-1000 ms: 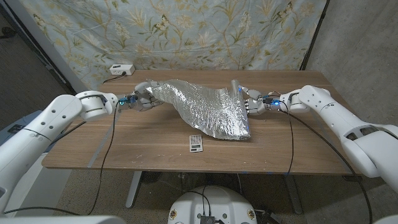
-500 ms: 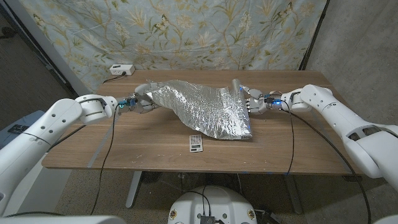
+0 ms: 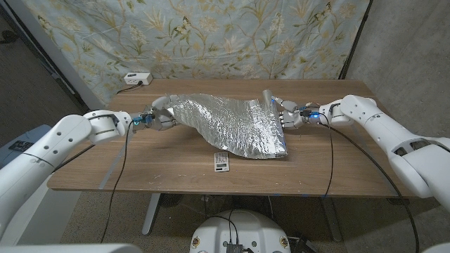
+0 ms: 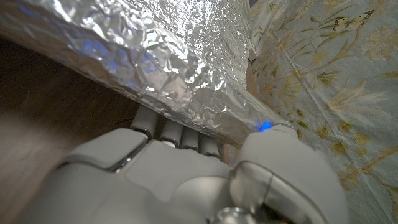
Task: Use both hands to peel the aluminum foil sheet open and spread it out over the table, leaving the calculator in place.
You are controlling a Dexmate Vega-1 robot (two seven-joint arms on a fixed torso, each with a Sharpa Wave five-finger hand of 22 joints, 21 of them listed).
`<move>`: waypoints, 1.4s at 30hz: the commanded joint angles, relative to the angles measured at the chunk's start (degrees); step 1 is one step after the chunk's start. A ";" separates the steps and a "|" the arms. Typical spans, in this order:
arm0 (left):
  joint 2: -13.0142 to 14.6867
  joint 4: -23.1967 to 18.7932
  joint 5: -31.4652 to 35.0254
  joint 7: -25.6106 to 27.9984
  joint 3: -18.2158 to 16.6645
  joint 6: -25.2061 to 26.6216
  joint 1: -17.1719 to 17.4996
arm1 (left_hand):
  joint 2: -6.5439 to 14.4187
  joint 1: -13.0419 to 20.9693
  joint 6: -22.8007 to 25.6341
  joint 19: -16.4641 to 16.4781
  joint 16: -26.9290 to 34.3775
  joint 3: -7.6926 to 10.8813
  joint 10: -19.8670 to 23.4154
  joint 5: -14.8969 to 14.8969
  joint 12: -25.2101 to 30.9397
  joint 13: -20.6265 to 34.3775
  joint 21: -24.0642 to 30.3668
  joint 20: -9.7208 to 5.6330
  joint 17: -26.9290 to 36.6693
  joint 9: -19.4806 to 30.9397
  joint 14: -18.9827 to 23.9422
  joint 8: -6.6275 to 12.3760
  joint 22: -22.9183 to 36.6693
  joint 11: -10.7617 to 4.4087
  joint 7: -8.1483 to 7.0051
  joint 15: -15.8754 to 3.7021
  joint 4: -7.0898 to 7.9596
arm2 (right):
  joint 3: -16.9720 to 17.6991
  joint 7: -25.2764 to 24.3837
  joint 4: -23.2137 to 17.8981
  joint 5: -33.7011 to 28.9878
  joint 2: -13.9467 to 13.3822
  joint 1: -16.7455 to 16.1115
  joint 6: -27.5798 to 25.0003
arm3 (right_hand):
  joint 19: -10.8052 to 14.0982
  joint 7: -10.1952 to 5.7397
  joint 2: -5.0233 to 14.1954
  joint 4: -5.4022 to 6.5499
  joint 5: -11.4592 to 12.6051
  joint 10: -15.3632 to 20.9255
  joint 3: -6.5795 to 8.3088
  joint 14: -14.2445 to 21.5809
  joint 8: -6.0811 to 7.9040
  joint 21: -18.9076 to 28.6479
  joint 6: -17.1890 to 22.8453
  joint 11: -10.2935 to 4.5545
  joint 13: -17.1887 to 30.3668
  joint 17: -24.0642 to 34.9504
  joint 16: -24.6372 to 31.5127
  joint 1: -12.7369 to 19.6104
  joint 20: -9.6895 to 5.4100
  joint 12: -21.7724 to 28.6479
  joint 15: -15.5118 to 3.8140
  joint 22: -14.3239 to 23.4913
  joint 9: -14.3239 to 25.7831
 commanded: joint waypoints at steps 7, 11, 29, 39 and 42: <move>0.58 2.65 1.93 -3.85 1.65 1.43 -1.29 | 0.27 -0.43 -0.64 -0.70 -0.42 0.05 -0.72 0.39 -0.21 0.09 -0.50 0.21 -0.01 -0.28 -1.33 0.47 0.09 0.35 -0.05 0.35 -0.33 | -1.33 1.26 0.33 -2.59 -1.01 2.22 -1.28 | 0.65 0.90 0.61 0.02 -0.09 0.17 -0.53 0.09 0.45 0.02 -0.03 0.26 0.09 0.09 -0.25 0.02 -0.01 0.02 0.13 -0.03 0.21; 0.61 3.59 2.87 -4.88 2.48 1.91 -2.45 | 0.25 -0.41 -0.58 -0.72 -0.41 0.10 -0.78 0.42 -0.23 0.09 -0.59 0.21 -0.05 -0.38 -1.48 0.61 0.10 0.28 -0.26 0.36 -0.52 | -1.14 1.01 -0.12 -2.52 -1.45 2.17 -1.82 | 0.73 1.02 0.69 0.05 -0.10 0.30 -0.61 0.20 0.48 0.02 0.05 0.25 0.10 0.08 -0.21 0.05 -0.04 0.07 0.08 -0.03 0.21; 0.25 7.91 8.02 -10.36 7.14 4.91 -8.29 | 0.87 0.34 -1.66 -2.36 -0.63 0.47 -2.74 0.58 -0.88 0.12 -1.63 0.95 0.26 -0.96 -4.27 0.69 0.15 0.96 -1.28 1.77 -1.74 | 0.84 -0.76 -3.26 -0.95 -4.16 0.72 -2.63 | 0.88 1.08 1.05 0.14 -0.16 0.34 -0.91 0.26 0.47 -0.08 0.13 0.37 0.16 0.07 -0.21 0.20 -0.11 0.04 0.10 -0.04 0.21; 0.31 5.11 7.01 -8.83 4.94 3.46 -4.62 | 1.13 0.49 -1.95 -2.63 -0.49 0.52 -3.30 0.61 -0.97 0.16 -1.89 1.19 0.42 -1.16 -4.90 0.82 0.17 1.20 -1.28 2.10 -2.04 | -0.39 0.91 -2.04 -1.76 -3.53 1.99 -2.08 | 0.93 1.19 1.24 0.17 -0.19 0.46 -1.07 0.24 0.51 -0.14 0.26 0.42 0.20 0.05 -0.23 0.32 -0.17 0.06 0.08 -0.04 0.21; 0.34 5.92 7.52 -10.82 5.07 2.97 -4.56 | 1.21 0.46 -2.02 -2.68 -0.48 0.56 -3.38 0.62 -0.97 0.17 -1.94 1.26 0.40 -1.20 -4.97 0.84 0.18 1.30 -1.23 2.17 -2.05 | 0.20 -0.71 -3.71 -1.25 -3.40 1.17 -2.22 | 0.95 1.21 1.32 0.18 -0.19 0.43 -1.11 0.24 0.50 -0.15 0.26 0.33 0.20 0.05 -0.23 0.36 -0.18 0.04 0.04 -0.04 0.21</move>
